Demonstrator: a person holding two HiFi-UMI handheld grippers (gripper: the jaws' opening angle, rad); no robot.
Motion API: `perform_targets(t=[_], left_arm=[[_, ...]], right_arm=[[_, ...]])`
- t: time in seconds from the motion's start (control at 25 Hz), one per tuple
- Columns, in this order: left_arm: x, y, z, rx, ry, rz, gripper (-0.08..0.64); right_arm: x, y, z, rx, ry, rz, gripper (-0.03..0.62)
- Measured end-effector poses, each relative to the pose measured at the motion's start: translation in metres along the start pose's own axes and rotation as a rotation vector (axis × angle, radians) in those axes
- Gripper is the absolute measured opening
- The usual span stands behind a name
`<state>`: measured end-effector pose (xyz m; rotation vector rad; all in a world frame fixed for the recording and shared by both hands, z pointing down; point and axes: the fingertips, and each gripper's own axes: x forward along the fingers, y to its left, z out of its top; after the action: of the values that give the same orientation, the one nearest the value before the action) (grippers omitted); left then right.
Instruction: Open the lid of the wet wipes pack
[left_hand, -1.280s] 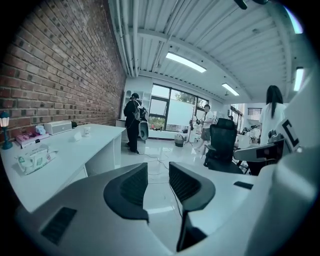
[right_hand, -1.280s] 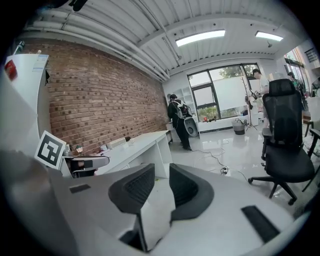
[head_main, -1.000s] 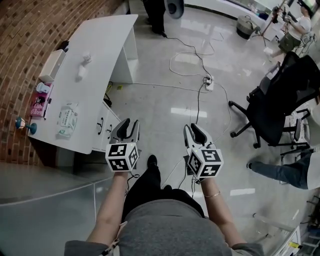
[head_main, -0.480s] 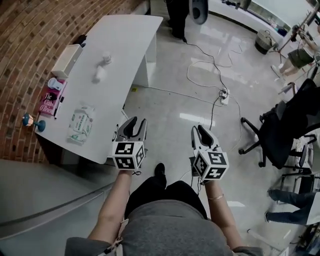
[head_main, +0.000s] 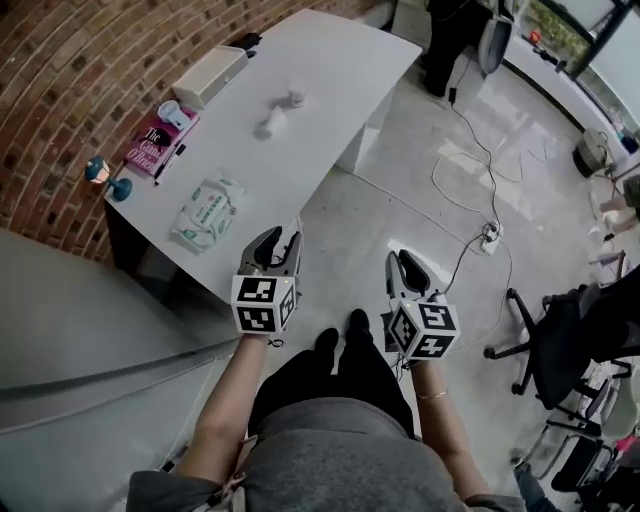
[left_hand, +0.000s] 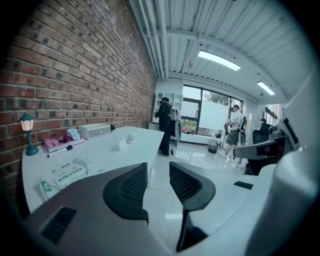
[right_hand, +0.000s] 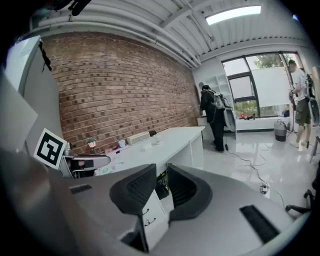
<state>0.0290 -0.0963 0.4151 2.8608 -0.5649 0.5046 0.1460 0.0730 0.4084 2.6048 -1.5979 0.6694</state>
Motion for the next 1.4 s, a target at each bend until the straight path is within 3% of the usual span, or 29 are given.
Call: perform_targets(t=[0.4,0.72,1.08,1.4], left_arm=[[-0.038,0.071,-0.003,-0.101,-0.016,0.303,0.128],[-0.071,0.102,-0.010,-0.192,-0.037,0.544,0.128],[-0.103,0.101,-0.023,-0.249,-0.031,0.719,0.127],[-0.122,0.096,-0.033,-0.262,0.016,0.813,0.128]], right_arm=[[0.078,0.066,0.018,-0.106,0.073,0.308,0.074],[0.121,0.113,0.031,-0.200,0.116,0.546,0.066],[0.136,0.155,0.025,-0.277,0.165,0.750,0.066],[0.136,0.183,0.009,-0.356,0.200,0.874,0.071]])
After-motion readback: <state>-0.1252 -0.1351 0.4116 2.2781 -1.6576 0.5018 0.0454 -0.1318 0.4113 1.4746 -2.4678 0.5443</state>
